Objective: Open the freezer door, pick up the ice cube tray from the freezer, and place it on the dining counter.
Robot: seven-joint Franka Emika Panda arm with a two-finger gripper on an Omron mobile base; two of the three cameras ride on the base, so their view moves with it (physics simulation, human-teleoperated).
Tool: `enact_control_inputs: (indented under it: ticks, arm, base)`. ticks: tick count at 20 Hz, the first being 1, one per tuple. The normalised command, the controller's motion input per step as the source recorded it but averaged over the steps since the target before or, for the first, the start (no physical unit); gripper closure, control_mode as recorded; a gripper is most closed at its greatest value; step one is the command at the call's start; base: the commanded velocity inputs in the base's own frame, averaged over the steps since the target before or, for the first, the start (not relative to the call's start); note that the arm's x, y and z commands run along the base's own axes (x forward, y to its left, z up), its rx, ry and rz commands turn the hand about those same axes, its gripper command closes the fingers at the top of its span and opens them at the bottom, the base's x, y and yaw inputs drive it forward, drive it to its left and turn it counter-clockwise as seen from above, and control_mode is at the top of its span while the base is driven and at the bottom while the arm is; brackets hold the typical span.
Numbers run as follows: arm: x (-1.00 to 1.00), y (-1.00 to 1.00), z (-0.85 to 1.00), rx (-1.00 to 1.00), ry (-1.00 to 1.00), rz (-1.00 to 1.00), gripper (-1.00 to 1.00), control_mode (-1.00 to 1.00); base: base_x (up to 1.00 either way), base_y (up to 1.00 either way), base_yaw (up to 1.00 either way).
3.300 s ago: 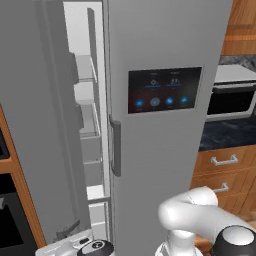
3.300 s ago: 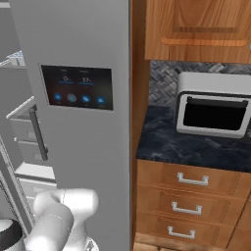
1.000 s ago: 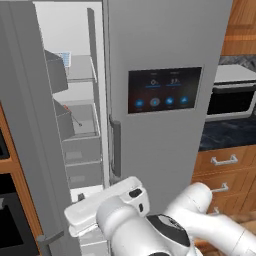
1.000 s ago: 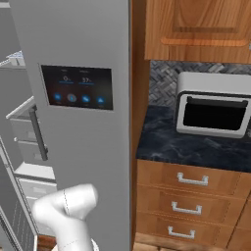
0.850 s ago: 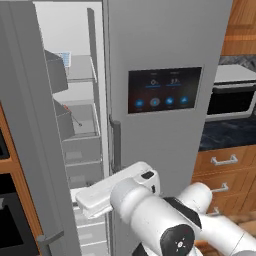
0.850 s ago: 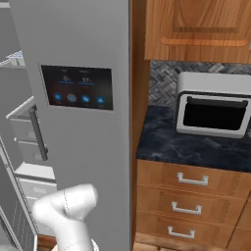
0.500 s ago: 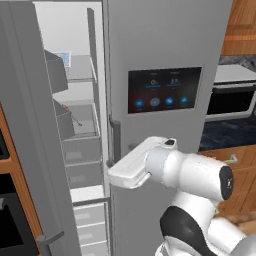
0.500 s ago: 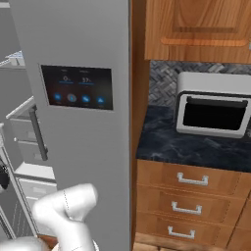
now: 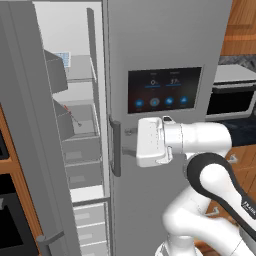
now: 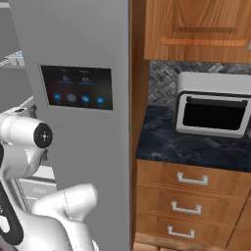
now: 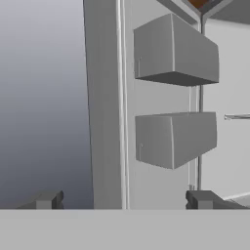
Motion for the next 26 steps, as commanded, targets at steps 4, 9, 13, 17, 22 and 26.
enact_control_inputs:
  ticks: [4, 9, 13, 17, 22, 26]
  arm:
    - [0.13, 0.11, 0.00, 0.00, -0.06, 0.14, -1.00, -1.00]
    - [0.31, 0.30, 0.04, 0.02, -0.05, 0.06, -1.00, -1.00]
    - [0.58, 0.26, 0.38, 0.03, -0.01, 0.02, -1.00, -1.00]
    - [0.60, 0.40, 0.21, 0.00, 0.00, 0.05, -1.00, -1.00]
    - [0.32, 0.65, 0.02, 0.00, 0.06, 0.02, -1.00, -1.00]
    - [0.10, 0.74, 0.00, 0.00, 0.06, 0.00, -1.00, -1.00]
  base:
    - [0.00, 0.00, 0.00]
    - [0.00, 0.00, 0.00]
    - [0.00, 0.00, 0.00]
    - [0.00, 0.00, 0.00]
    - [0.00, 0.00, 0.00]
    - [0.00, 0.00, 0.00]
